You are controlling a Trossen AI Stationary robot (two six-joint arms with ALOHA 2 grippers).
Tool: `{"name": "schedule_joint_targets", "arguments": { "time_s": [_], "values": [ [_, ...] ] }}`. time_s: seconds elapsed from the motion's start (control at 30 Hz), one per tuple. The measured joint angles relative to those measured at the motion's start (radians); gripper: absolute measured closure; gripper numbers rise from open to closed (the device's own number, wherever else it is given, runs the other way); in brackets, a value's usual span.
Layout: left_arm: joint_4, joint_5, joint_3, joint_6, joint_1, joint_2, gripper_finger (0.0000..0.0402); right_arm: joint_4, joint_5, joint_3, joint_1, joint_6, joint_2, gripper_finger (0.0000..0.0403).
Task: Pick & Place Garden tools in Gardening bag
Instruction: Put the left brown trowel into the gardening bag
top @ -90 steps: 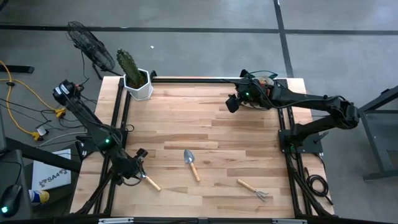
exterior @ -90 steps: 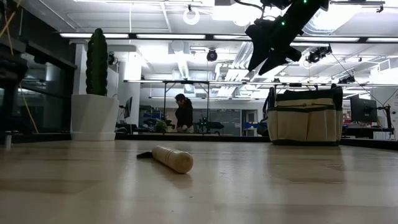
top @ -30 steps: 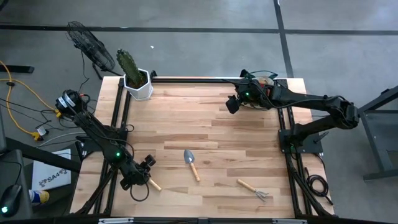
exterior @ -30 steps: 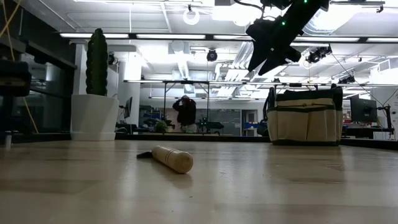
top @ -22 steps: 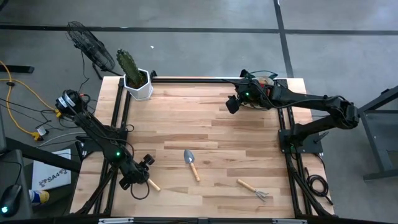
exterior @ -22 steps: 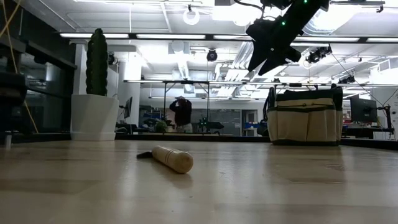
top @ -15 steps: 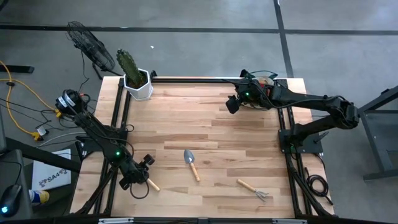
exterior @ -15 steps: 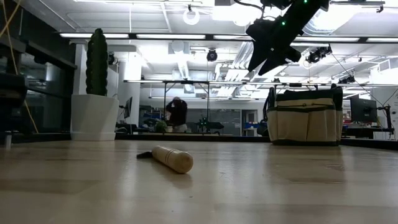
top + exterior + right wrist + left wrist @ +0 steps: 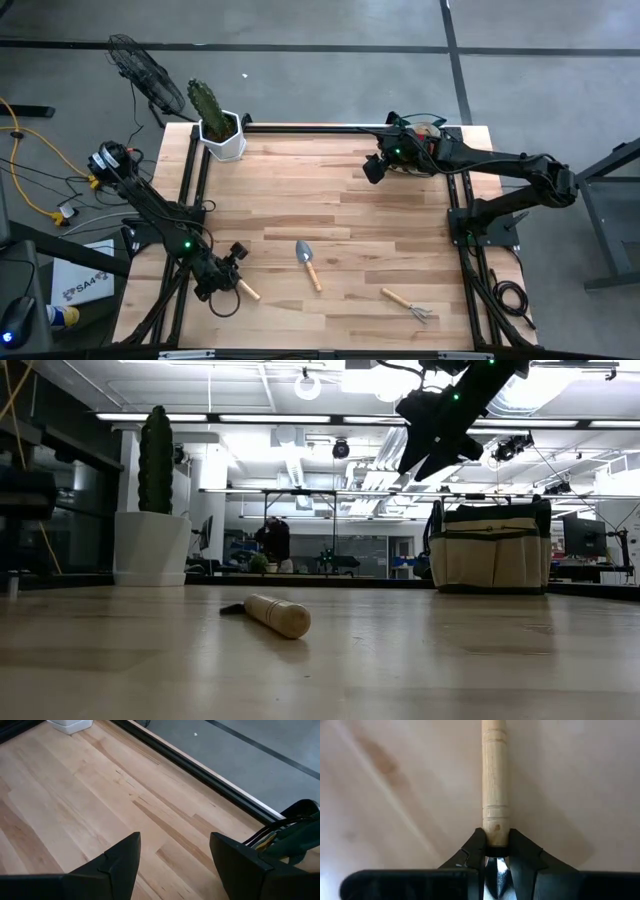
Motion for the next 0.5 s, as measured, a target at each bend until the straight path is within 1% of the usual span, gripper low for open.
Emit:
{"name": "schedule_joint_targets", "arguments": {
  "time_s": [0.1,0.2,0.33,0.5],
  "values": [
    [-0.099,-0.103,0.037,-0.009,0.000,-0.057,0.0353,0.001,-0.006,0.000,0.000,0.000,0.000,0.0172],
    [-0.171,-0.257,0.074,-0.022,0.000,-0.116,0.0353,0.013,-0.024,0.000,0.000,0.000,0.000,0.0172],
    [-0.152,-0.504,0.101,0.020,0.000,-0.186,0.0353,0.035,-0.031,0.000,0.000,0.000,0.000,0.0172],
    [-0.136,-0.805,0.111,0.142,0.000,-0.205,0.0353,0.073,-0.039,0.000,0.006,0.000,0.000,0.0172]
  ]
}}
